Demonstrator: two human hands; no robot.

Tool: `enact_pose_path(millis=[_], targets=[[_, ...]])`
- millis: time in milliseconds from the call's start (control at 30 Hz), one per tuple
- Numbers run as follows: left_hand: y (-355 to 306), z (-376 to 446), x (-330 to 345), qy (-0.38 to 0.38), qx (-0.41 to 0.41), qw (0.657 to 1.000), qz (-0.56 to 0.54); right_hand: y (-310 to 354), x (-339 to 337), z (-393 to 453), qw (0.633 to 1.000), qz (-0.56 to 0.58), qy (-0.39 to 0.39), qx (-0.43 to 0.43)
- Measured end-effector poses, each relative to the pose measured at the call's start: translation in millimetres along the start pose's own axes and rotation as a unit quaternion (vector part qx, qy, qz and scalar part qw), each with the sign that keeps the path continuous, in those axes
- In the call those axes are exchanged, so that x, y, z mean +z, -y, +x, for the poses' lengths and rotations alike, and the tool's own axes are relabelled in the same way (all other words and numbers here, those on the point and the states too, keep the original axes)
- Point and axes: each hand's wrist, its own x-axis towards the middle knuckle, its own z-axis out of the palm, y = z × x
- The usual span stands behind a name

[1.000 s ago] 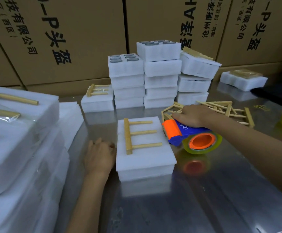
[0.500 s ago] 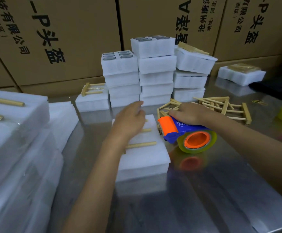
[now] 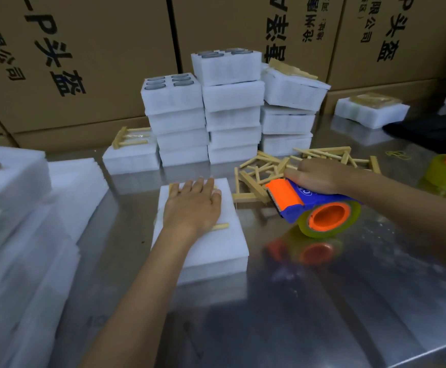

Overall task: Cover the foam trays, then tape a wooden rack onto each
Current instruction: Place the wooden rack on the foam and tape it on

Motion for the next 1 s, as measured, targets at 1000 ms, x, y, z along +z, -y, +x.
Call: enact_pose_path(millis=[1000], targets=[[-1, -3, -12, 0.03, 0.026, 0.998, -0.038, -28, 3, -16, 0.959, 0.259, -0.097, 0.063]])
